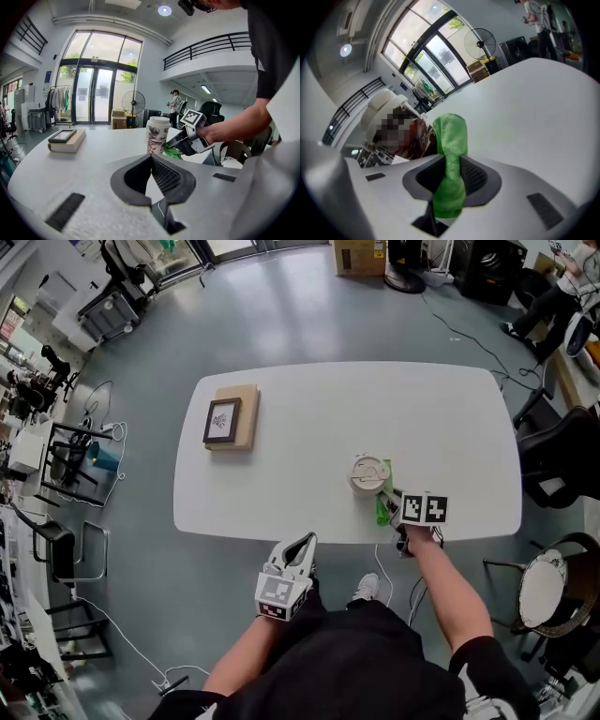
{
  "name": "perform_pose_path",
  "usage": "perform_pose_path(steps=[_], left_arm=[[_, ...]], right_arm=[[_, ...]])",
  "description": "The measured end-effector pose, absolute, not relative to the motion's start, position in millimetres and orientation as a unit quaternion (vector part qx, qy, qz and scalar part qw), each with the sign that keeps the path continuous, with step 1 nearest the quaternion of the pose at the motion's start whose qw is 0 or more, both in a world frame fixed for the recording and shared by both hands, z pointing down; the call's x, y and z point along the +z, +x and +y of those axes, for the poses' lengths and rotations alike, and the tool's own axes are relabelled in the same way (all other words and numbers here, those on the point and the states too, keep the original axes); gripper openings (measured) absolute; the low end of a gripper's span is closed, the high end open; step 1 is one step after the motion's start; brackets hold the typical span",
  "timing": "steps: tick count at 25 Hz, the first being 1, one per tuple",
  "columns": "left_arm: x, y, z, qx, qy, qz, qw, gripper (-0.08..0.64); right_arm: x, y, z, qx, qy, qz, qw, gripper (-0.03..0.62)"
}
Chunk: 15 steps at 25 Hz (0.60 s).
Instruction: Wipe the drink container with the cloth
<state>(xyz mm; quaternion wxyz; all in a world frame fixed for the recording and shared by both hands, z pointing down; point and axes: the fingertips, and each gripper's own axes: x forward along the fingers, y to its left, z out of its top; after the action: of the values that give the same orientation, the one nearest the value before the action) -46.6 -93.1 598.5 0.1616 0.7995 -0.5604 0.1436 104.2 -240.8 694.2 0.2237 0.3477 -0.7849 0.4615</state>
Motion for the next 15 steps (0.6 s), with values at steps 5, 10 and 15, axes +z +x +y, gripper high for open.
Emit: perform_pose_path(steps=[5,10,15], left_arm=[[601,-47,-90,0.143,0.801,-0.559,0.16,0.014],[597,-48,-93,0.145,0.797,-0.564,0.161,0.014],[597,-44,-94,0.147,0.798,-0.562,0.161,0.014]], right_arm=[[709,104,-243,0.371,0.355,-0.799,0.314,0.106],[723,101,-248,0.294,0.355,-0.808,0.367,0.106],[722,100,-246,0.279,0.348,-0.818,0.364,0.106]])
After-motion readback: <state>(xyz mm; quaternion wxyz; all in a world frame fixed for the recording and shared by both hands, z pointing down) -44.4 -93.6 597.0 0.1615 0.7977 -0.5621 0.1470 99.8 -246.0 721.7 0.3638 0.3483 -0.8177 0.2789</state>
